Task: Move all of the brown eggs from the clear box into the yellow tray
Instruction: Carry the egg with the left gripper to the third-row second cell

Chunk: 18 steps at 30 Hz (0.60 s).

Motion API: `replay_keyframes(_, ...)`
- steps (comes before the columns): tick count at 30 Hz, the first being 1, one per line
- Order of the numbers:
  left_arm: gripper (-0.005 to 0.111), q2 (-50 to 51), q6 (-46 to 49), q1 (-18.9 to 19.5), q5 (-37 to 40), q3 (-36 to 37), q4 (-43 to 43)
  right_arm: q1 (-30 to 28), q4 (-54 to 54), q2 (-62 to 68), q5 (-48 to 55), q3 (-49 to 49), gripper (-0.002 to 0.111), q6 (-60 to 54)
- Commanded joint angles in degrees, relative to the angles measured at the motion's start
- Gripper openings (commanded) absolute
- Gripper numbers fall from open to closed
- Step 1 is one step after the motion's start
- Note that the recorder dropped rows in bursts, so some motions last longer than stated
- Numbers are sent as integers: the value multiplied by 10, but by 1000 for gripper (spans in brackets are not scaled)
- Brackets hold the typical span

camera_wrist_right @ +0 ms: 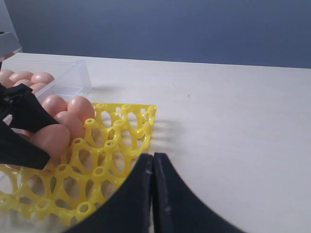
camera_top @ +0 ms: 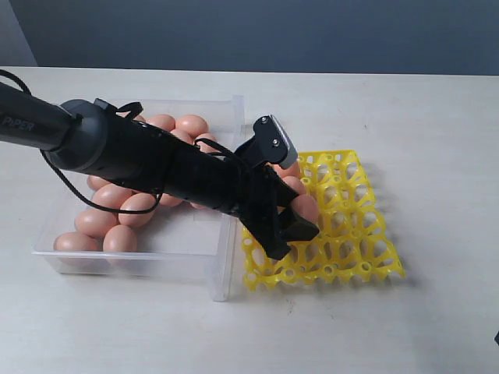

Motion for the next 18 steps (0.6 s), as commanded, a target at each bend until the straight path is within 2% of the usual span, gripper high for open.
replay_keyframes(1, 57, 0, 15, -2, 15, -3, -10, 1, -1, 0, -7, -2, 1, 0)
replay_keyframes(9, 71, -2, 15, -2, 37, -3, -10, 1, -1, 0, -7, -2, 1, 0)
replay_keyframes(13, 70, -21, 14, -2, 43, -3, -10, 1, -1, 0, -7, -2, 1, 0)
replay_keyframes(18, 60, -81, 15, -2, 11, -3, -10, 1, -1, 0, -7, -2, 1, 0)
